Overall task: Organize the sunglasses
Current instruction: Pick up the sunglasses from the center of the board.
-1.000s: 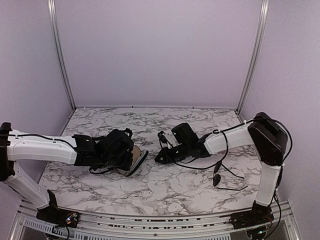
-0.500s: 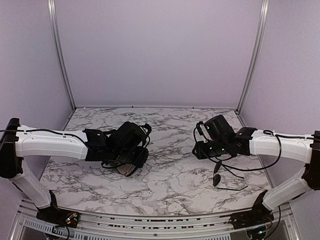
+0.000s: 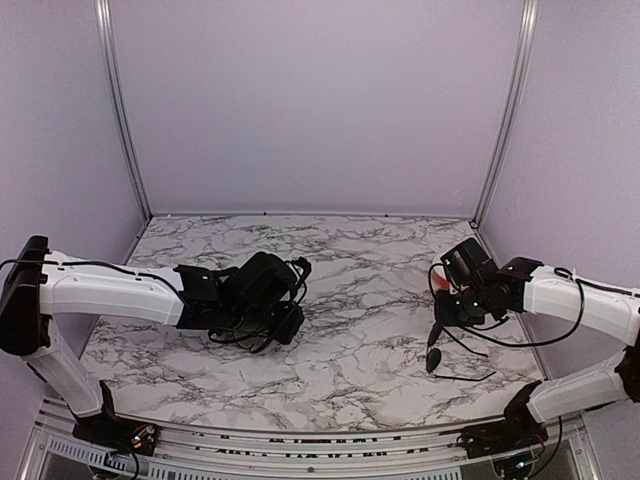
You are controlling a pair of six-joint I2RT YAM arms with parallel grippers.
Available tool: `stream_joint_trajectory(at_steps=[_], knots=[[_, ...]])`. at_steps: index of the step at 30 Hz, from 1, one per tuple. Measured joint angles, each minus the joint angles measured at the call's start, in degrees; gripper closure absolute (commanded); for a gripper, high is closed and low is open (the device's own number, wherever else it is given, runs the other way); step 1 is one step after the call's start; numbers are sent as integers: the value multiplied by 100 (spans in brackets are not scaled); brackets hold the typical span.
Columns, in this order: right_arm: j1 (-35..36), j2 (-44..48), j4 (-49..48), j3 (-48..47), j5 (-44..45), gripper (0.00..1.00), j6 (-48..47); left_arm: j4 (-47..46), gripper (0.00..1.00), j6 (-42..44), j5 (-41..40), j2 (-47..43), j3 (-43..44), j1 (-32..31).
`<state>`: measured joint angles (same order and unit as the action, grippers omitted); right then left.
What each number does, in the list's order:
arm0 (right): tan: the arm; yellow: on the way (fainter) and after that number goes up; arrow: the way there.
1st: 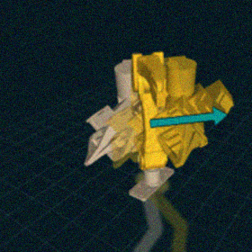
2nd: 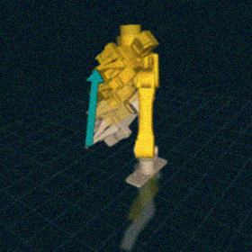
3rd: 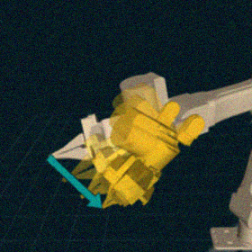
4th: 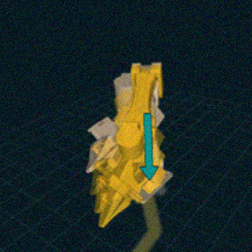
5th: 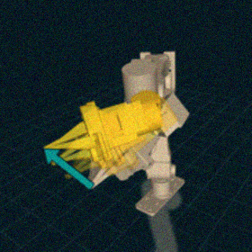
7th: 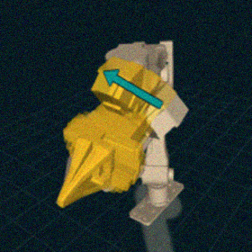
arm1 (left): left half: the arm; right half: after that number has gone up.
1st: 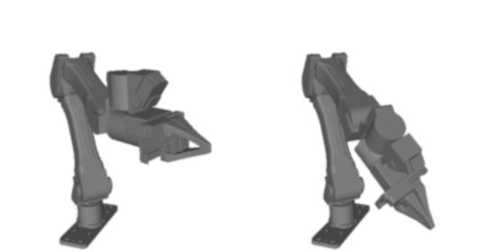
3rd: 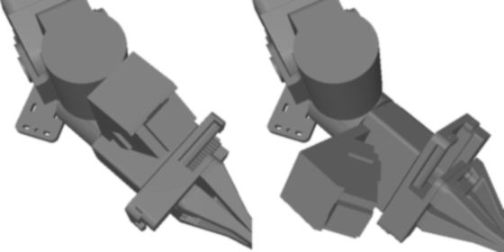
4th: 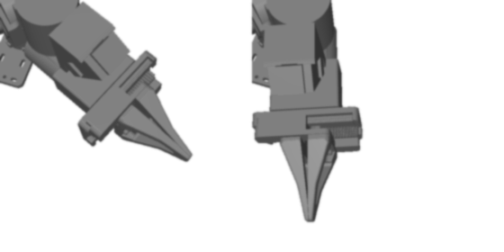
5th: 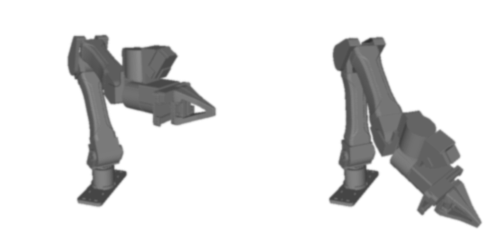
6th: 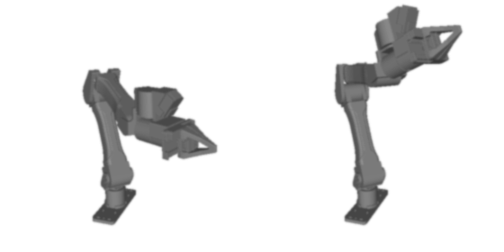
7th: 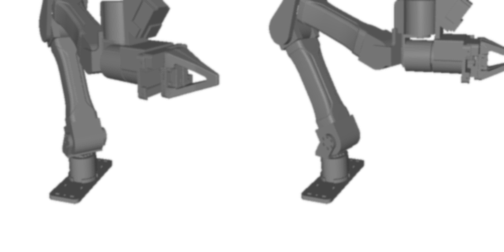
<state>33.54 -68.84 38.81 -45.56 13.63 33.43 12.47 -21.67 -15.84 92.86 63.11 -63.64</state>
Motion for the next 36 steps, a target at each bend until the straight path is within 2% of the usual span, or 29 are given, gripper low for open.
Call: stream_joint_trajectory(at_steps=[9,16,24,36], knots=[[-688,50,-326,732,-654,78,-2,-63,76,-28,48,0,-127,-22],[-715,205,-883,1043,-1117,82,50,-68,77,-42,85,0,-127,-52],[-717,531,-1093,1040,-1305,80,70,-70,77,-46,85,0,-127,-85],[-719,214,-1224,1143,-1215,83,61,-70,78,-44,90,11,-127,-105]])
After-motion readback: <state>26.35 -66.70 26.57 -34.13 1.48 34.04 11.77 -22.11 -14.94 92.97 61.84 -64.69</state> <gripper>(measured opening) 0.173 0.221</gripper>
